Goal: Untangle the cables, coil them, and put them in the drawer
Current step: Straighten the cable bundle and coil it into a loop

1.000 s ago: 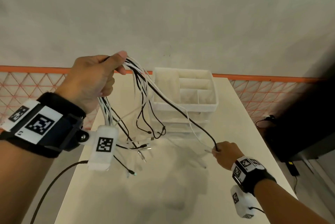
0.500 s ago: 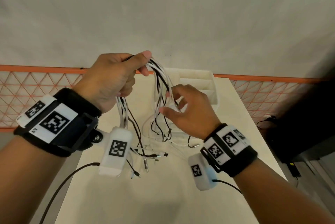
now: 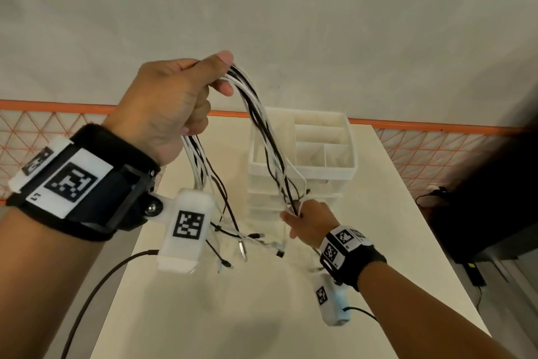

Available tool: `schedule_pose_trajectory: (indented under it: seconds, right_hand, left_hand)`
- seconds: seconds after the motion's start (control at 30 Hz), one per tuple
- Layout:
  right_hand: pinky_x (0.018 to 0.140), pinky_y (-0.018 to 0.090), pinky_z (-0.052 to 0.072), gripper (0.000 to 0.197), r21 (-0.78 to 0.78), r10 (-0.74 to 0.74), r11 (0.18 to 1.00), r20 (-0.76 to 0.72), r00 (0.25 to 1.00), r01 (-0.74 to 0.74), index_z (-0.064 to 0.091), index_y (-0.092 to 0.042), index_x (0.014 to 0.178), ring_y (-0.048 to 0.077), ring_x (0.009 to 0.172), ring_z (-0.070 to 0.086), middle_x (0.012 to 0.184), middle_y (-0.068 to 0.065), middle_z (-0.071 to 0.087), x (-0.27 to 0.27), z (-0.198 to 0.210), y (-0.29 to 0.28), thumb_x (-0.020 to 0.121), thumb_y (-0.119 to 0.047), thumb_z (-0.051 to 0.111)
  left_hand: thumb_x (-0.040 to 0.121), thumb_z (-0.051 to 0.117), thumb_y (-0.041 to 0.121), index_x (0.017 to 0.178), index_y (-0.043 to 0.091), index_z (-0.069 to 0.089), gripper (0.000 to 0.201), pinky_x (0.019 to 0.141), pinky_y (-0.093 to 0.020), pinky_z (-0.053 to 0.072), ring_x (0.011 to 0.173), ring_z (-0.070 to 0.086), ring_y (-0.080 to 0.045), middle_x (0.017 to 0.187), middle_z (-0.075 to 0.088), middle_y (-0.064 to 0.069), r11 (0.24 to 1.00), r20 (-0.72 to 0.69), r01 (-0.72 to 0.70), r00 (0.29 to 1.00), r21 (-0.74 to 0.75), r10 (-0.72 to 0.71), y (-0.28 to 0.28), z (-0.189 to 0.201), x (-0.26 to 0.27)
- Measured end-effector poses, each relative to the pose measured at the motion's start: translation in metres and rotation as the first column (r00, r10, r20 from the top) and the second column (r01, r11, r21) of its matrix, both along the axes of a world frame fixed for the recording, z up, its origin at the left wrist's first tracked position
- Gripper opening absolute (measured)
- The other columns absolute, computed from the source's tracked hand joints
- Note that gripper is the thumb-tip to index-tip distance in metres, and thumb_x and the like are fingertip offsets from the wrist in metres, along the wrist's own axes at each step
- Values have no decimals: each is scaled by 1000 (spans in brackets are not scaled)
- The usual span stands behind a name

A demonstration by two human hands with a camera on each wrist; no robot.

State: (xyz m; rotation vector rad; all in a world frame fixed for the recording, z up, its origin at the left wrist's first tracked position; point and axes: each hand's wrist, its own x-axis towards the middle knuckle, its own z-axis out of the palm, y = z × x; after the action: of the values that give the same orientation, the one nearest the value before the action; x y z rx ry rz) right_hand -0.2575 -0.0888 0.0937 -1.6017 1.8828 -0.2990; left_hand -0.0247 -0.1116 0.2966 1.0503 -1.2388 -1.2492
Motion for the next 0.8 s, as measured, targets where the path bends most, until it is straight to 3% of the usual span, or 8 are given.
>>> schedule_pose_trajectory:
  seconds: [0.1, 0.23, 0.4, 0.5, 0.57, 0.67, 0.73, 0.8]
  right_hand:
    - [58, 20, 51, 38, 56, -80, 996, 78, 994, 76, 72, -16, 84, 11, 59, 70, 76, -3, 77, -12, -11, 6, 96, -48, 56]
    - [60, 25, 50, 46, 202, -80, 977, 23, 997, 74, 73, -23, 95, 14, 64, 72, 81, -2, 75, -27, -23, 11, 91, -63, 49]
    - [61, 32, 62, 23, 304, -260, 927, 103, 960, 218, 68, -18, 99, 25, 61, 76, 84, 7, 75, -55, -46, 35, 98, -29, 48]
    - [71, 34, 63, 18, 268, -306, 920, 31, 951, 287, 70, -17, 95, 25, 72, 76, 85, 6, 77, -72, -56, 41, 98, -22, 53]
    - [78, 29, 57, 25, 266, -257, 923, -109, 960, 277, 71, -16, 94, 22, 86, 73, 90, 5, 79, -83, -60, 40, 98, -35, 55]
    - [90, 32, 52, 65, 311, -233, 901, -237, 943, 301, 72, -13, 108, 25, 101, 67, 108, 5, 75, -91, -59, 36, 92, -69, 43]
    - [100, 36, 46, 79, 357, -218, 886, -244, 945, 296, 70, -13, 119, 28, 111, 62, 121, 8, 69, -91, -57, 34, 93, -76, 29]
    - [102, 38, 42, 81, 401, -158, 881, -250, 955, 251, 66, -12, 123, 30, 119, 59, 126, 11, 65, -93, -59, 34, 94, -75, 24]
  left_hand:
    - [88, 69, 37, 75, 7, 63, 33, 42, -24, 13, 37, 14, -12, 38, 25, 9, 1000, 25, -2, 1000, -5, 2, 0, 1, -1]
    - [88, 69, 39, 76, 9, 63, 33, 39, -21, 15, 35, 14, -11, 37, 25, 10, 1000, -19, -2, 1000, 0, 2, -2, 1, -4]
    - [88, 69, 42, 74, 12, 64, 33, 38, -21, 15, 36, 13, -10, 40, 20, 8, 1000, -30, -3, 1000, -10, 3, -6, 9, 3]
    - [88, 69, 41, 76, 11, 64, 33, 39, -21, 15, 37, 13, -10, 41, 20, 8, 1000, -14, 5, 1000, -7, -5, -6, 7, 2]
    - [88, 69, 40, 76, 10, 64, 33, 39, -21, 14, 36, 13, -10, 40, 21, 9, 1000, -14, 2, 1000, -3, -2, -7, 5, 2]
    - [87, 70, 40, 76, 9, 64, 33, 39, -21, 14, 36, 14, -10, 40, 21, 8, 1000, -11, -4, 1000, 1, 4, -7, 0, 0]
    - [87, 70, 40, 77, 9, 64, 33, 39, -21, 14, 36, 13, -10, 39, 21, 8, 1000, -19, -16, 1000, 5, 16, -8, -3, 0]
    - [87, 70, 41, 77, 10, 64, 33, 39, -21, 14, 36, 13, -10, 40, 21, 8, 1000, -26, -26, 999, 12, 26, -8, -3, 1]
